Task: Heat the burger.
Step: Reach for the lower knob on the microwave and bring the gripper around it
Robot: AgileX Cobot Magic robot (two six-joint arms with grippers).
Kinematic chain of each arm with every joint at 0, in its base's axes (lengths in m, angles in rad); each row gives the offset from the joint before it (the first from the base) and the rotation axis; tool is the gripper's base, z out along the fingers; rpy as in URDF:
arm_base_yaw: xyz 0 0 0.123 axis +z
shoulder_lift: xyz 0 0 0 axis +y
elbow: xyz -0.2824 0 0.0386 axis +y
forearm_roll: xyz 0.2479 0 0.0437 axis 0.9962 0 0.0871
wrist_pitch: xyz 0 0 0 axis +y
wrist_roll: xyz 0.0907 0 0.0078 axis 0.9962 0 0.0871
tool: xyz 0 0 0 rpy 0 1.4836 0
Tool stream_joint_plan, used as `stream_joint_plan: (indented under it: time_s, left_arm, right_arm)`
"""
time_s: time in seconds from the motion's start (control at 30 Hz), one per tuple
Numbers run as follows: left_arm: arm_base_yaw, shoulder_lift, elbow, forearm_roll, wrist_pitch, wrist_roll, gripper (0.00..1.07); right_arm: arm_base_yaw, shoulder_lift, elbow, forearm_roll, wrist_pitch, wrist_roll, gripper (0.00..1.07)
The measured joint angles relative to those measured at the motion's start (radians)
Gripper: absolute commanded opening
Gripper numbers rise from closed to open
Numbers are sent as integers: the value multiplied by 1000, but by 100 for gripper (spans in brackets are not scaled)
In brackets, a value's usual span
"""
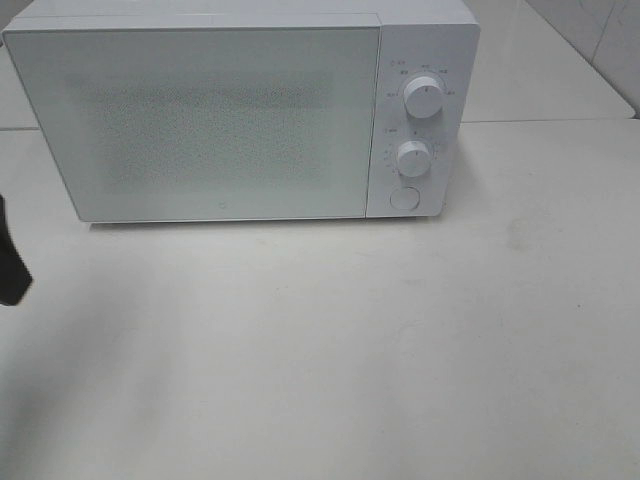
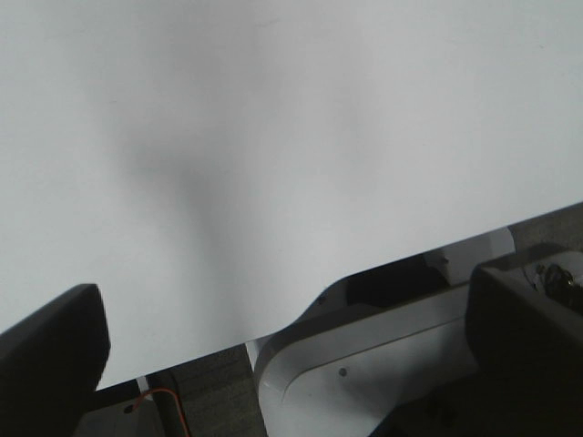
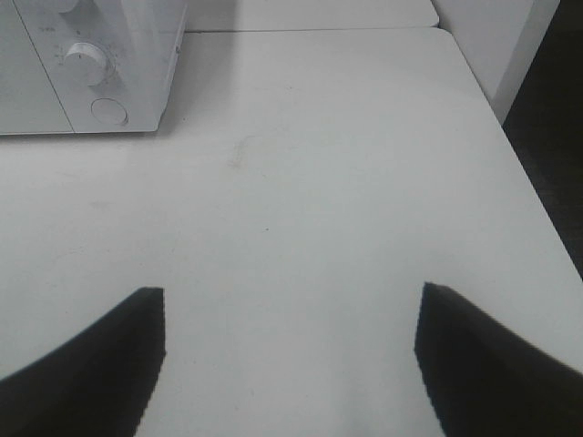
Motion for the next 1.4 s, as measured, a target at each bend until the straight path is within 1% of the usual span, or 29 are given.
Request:
stream_joint_plan:
  time_s: [0.03, 0.07, 0.1, 0.13, 0.2, 0.27, 0.3, 0.37, 0.4, 0.43, 0.47, 0.5, 0.53, 0.6, 0.67, 0.73, 0.77, 0.8, 0.87, 0.9, 0.97, 1.03, 1.07, 1.1, 1.13, 1.17, 1.23, 1.27, 1.4]
  left_arm:
    - [0, 0, 0, 0, 0, 0, 100]
    - [31, -24, 0, 11, 13, -1, 100]
    - [83, -64, 0, 30, 39, -9, 100]
    - [83, -64, 0, 30, 39, -9, 100]
    - [154, -123, 8, 35, 49, -29, 100]
    - [168, -139, 17, 36, 50, -32, 100]
    - [189, -184, 43, 48, 52, -35, 100]
    - [192, -209, 55, 57, 53, -38, 100]
    - [195, -256, 88, 72, 56, -38, 100]
    - [195, -256, 88, 72, 56, -38, 100]
    - [195, -285, 109, 78, 56, -38, 100]
    - [195, -338, 148, 86, 56, -38, 100]
    - [195, -338, 148, 86, 56, -38, 100]
    - [195, -434, 199, 94, 47, -41, 100]
    - [195, -468, 214, 96, 44, -41, 100]
    - [195, -558, 256, 105, 27, -42, 100]
    - [195, -558, 256, 105, 27, -42, 100]
    - [195, -627, 285, 121, 16, -42, 100]
    - [195, -660, 297, 127, 12, -42, 100]
    - [195, -720, 323, 138, -5, -43, 100]
    - [195, -754, 337, 139, -12, -44, 100]
    - [195, -846, 373, 141, -28, -45, 100]
    - [195, -846, 373, 141, -28, -45, 100]
    - [195, -871, 379, 142, -28, -46, 100]
    - [195, -932, 381, 146, -32, -49, 100]
    - [195, -932, 381, 146, -32, -49, 100]
    - [195, -1009, 383, 146, -36, -49, 100]
    - [195, -1009, 383, 146, -36, -49, 100]
    - [195, -1107, 383, 148, -36, -49, 100]
  right_arm:
    - [0, 0, 0, 0, 0, 0, 75]
    - [0, 0, 0, 0, 0, 0, 75]
    - [0, 0, 0, 0, 0, 0, 75]
    - [0, 0, 0, 0, 0, 0, 75]
    - [0, 0, 0, 0, 0, 0, 75]
    - [0, 0, 0, 0, 0, 0, 75]
    - [0, 0, 0, 0, 0, 0, 75]
    - [0, 0, 0, 0, 0, 0, 75]
    - [0, 0, 0, 0, 0, 0, 75]
    - [0, 0, 0, 0, 0, 0, 75]
    - [0, 0, 0, 0, 0, 0, 75]
    - [0, 0, 0, 0, 0, 0, 75]
    - [0, 0, 0, 0, 0, 0, 75]
    - [0, 0, 0, 0, 0, 0, 75]
    - [0, 0, 0, 0, 0, 0, 75]
    - [0, 0, 0, 0, 0, 0, 75]
    - [0, 0, 0, 0, 0, 0, 75]
    - [0, 0, 0, 0, 0, 0, 75]
    - [0, 0, 0, 0, 0, 0, 75]
    - [0, 0, 0, 0, 0, 0, 75]
    - [0, 0, 0, 0, 0, 0, 75]
    - [0, 0, 0, 0, 0, 0, 75]
    - [0, 0, 0, 0, 0, 0, 75]
    - [0, 0, 0, 0, 0, 0, 75]
    - [0, 0, 0, 0, 0, 0, 75]
    - [0, 0, 0, 0, 0, 0, 75]
    - [0, 0, 0, 0, 0, 0, 75]
    - [0, 0, 0, 0, 0, 0, 75]
    - [0, 0, 0, 0, 0, 0, 75]
